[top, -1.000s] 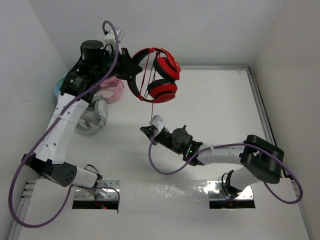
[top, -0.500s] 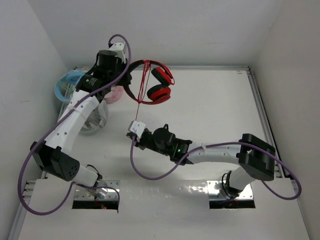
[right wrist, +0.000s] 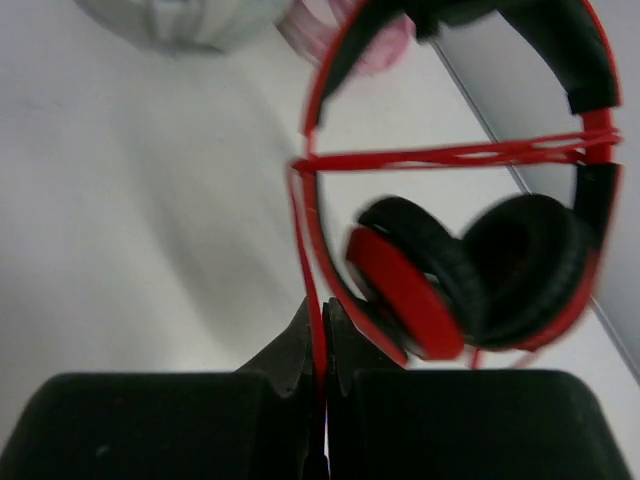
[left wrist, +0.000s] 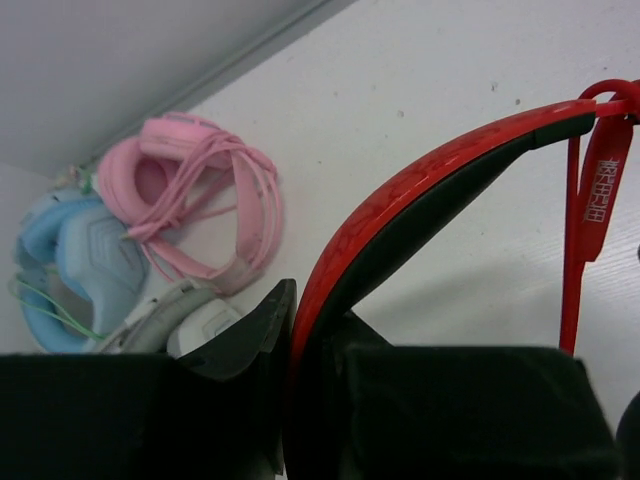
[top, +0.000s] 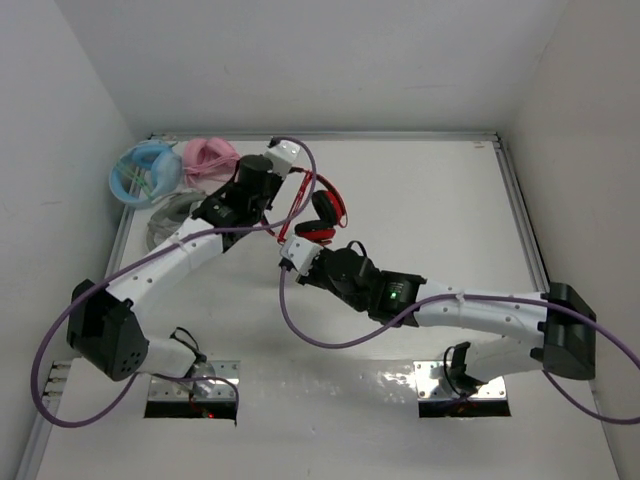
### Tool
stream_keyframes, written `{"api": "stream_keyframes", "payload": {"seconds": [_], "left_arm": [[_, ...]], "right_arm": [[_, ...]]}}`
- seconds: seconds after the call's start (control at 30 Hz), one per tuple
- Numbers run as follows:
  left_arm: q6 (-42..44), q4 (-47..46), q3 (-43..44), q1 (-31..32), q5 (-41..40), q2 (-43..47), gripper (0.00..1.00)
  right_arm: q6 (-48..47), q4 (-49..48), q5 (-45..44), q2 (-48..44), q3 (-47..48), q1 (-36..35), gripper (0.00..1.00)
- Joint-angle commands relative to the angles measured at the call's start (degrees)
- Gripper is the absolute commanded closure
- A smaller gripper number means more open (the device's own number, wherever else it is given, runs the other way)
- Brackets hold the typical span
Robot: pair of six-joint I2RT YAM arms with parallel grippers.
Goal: Wrap the headphones
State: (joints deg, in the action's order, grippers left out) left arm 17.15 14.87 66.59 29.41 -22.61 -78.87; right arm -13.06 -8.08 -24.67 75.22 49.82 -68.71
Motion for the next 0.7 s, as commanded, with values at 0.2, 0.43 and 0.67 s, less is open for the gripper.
{"api": "stream_keyframes", "payload": {"seconds": [0.2, 0.43, 0.67], "left_arm": [[10.01, -13.47, -1.72, 3.28, -11.76, 5.13, 1.00], [10.53, -6.53, -2.68, 4.69, -2.63, 7.41, 1.00], [14.14, -1.61, -3.92, 9.79, -0.25, 9.44, 1.00]], "right_arm": [[-3.73, 11.23, -18.91, -7.89, -0.43, 3.40, 1.00], [-4.78, 13.00, -21.31, -10.43, -4.03, 9.20, 1.00], [-8.74, 8.44, -21.05, -10.80, -7.45, 13.07, 1.00]]}}
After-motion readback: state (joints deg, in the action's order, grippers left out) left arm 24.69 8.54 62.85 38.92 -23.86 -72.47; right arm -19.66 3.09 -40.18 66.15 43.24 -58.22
